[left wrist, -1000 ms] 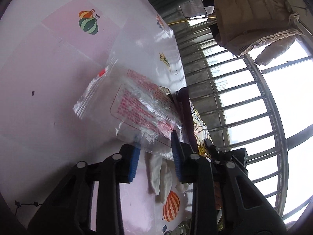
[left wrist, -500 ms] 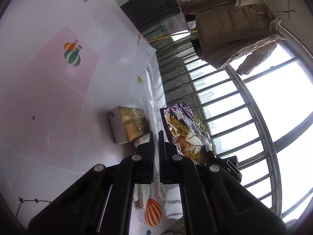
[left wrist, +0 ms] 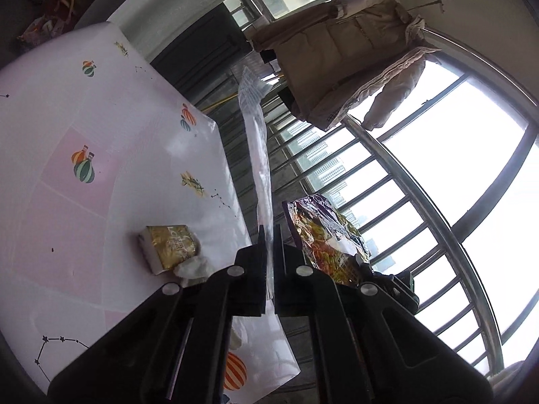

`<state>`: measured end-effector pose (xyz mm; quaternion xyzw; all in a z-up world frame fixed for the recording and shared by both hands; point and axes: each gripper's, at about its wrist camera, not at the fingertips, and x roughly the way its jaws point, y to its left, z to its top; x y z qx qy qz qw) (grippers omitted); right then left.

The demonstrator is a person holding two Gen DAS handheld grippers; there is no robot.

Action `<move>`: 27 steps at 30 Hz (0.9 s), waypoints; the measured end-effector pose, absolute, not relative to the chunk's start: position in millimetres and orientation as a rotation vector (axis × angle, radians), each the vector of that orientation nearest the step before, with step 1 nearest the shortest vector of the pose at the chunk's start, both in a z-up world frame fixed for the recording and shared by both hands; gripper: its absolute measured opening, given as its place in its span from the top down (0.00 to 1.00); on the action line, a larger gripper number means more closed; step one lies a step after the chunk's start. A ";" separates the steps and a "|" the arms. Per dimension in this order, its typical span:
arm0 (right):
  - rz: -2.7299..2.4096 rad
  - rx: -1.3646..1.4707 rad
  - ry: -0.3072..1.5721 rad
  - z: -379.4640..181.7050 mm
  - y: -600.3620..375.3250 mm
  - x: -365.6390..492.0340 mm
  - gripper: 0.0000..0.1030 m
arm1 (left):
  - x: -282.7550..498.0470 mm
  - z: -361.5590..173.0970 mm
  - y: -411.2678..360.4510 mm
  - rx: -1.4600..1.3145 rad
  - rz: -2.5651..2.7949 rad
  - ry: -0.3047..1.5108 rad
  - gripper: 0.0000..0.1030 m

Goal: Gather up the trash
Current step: 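Carry both bags over the wastebasket and open both tools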

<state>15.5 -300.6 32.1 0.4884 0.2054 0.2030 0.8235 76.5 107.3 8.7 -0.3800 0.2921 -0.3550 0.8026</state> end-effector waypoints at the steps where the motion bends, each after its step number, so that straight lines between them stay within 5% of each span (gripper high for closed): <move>1: 0.423 1.038 0.424 34.9 -304.4 10.6 0.98 | 74.5 12.1 106.4 -0.807 -0.767 0.621 0.99; 13: 0.163 1.097 0.229 30.3 -373.4 -78.9 0.98 | 90.0 45.1 33.4 -0.668 -0.930 0.686 0.99; 27: -0.414 1.331 0.142 -80.6 -476.7 -161.7 0.98 | 108.1 14.4 -259.2 -0.272 -1.275 1.093 0.99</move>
